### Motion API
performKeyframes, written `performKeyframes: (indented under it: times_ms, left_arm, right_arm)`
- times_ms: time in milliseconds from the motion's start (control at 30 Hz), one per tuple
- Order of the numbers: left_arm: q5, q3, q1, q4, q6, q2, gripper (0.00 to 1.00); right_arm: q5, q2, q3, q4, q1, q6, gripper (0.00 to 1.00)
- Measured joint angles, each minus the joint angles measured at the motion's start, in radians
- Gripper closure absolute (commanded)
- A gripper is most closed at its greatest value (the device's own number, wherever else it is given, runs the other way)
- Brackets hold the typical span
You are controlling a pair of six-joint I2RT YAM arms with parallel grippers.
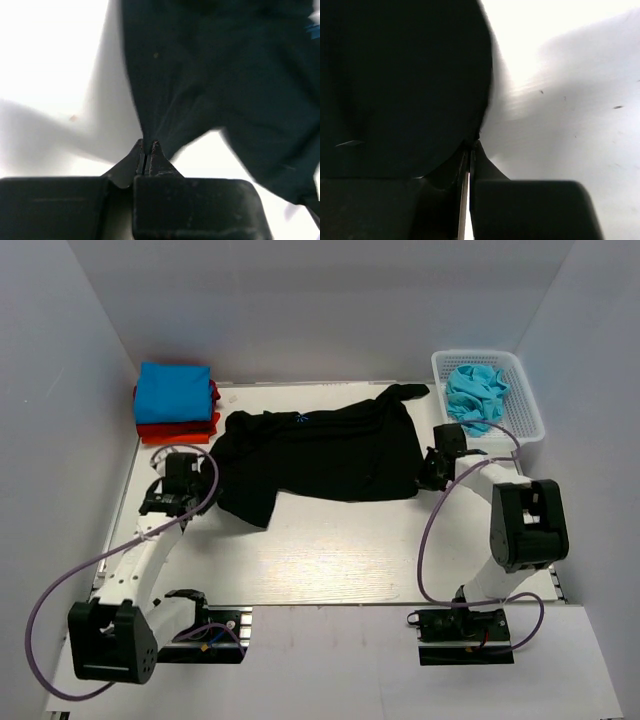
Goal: Fold and stack the t-shirts
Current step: Flatten out the tshirt
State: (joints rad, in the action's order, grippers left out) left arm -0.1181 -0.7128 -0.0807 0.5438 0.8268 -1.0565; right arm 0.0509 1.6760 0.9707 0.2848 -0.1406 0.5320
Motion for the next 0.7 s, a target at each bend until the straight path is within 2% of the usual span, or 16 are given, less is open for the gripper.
performKeyframes:
  times_ms: [167,300,467,700]
  left_arm:
    - [-0.022,-0.256,-0.007,0.055,-0.042,0.061,1.00]
    - [-0.060,-0.493,-0.011,0.084,-0.071,0.101,1.00]
    - [-0.126,-0.813,-0.011,0.124,-0.121,0.124,1.00]
    - [-0.179,-1.310,-0.013,0.195,-0.220,0.097,1.00]
  right_arm:
    - [0.024,-0.227,0.080,0.020,-0.001,-0.052,1.00]
    - [0.047,-0.413,0.311,0.056,-0.001,-0.127,1.00]
    - [0.062,-0.497,0.681,0.143,-0.001,-0.204,1.00]
    - [0.104,-0.631,0.931,0.286,-0.001,-0.273,1.00]
